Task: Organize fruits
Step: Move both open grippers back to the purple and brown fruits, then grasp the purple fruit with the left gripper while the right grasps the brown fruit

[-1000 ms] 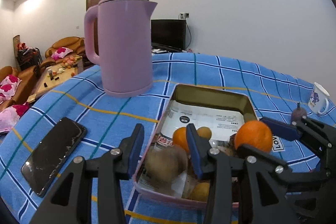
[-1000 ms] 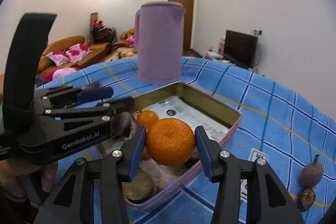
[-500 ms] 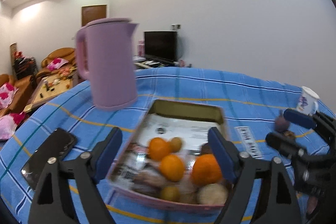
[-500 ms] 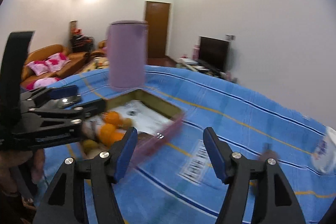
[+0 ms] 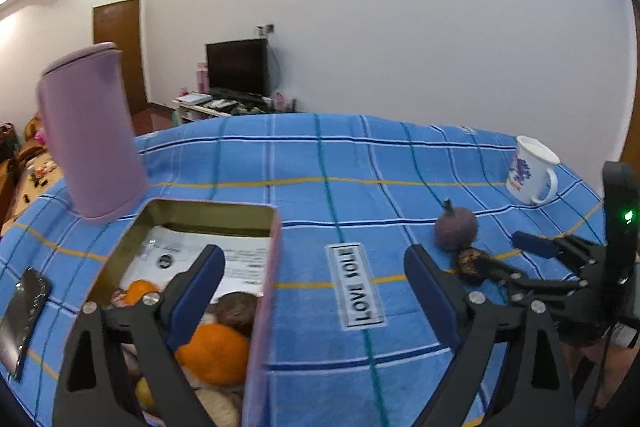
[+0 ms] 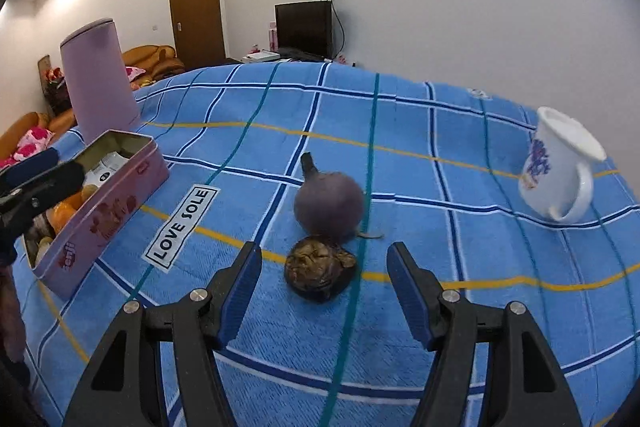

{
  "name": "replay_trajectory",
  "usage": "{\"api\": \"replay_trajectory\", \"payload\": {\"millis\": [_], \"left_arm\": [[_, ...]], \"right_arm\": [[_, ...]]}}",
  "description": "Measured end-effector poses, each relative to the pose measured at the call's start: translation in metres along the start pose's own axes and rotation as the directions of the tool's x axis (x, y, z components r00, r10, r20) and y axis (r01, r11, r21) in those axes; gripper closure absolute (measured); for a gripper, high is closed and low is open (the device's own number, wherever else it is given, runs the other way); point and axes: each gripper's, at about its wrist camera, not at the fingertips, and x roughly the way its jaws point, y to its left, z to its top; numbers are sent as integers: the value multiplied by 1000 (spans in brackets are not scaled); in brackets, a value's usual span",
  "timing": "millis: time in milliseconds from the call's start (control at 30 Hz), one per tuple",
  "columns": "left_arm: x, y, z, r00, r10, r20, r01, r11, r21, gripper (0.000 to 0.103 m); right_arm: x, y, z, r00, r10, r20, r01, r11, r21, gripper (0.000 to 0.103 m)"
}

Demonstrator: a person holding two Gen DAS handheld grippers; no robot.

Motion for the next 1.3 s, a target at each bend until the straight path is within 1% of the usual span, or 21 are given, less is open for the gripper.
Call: {"api": "replay_trajectory", "payload": {"millis": [233, 300, 367, 400, 567, 667, 800, 933, 1000, 1133, 1200, 1300], "left_arm": [[23, -11, 9, 999, 23, -45, -21, 999, 35, 7], [28, -12, 9, 998, 18, -56, -17, 999, 30, 7], [30, -15, 9, 998, 17, -63, -15, 999, 37, 7], [30, -17, 9, 998, 17, -64, -14, 999, 43, 7], [33, -33, 12, 997, -3, -73, 8, 998, 67, 7], [39, -45, 13, 997, -11, -79, 18, 996, 85, 7], [50, -63, 12, 995, -31, -99, 41, 994, 99, 7], [64, -87, 9, 989, -81, -124, 95, 989, 112, 7], [71, -98, 6, 983, -117, -144, 134, 985, 112, 7], [78, -114, 3, 978, -143, -155, 163, 979, 123, 7], [82, -122, 3, 978, -141, -156, 162, 977, 137, 7], [91, -129, 6, 976, -141, -166, 165, 977, 138, 7]], "right_arm": [[25, -1, 2, 996, 15, -86, -14, 1000, 12, 37], [31, -3, 2, 993, 29, -117, -26, 999, 27, 41], [34, -6, 2, 990, 37, -135, -31, 999, 43, 55], [34, -6, 2, 990, 48, -133, -42, 998, 44, 55], [27, -7, -3, 993, 41, -115, -38, 999, 34, 55], [13, -18, -8, 996, 2, -87, 2, 999, 37, 55], [1, -43, -13, 995, -71, -65, 76, 994, 79, 55], [-4, -69, -14, 989, -132, -62, 139, 983, 121, 55], [-5, -82, -15, 989, -130, -65, 139, 978, 155, 55], [-13, -98, -18, 992, -120, -47, 128, 969, 211, 55], [-16, -102, -19, 993, -110, -43, 117, 967, 225, 55], [-18, -99, -19, 994, -107, -31, 111, 972, 206, 55]]}}
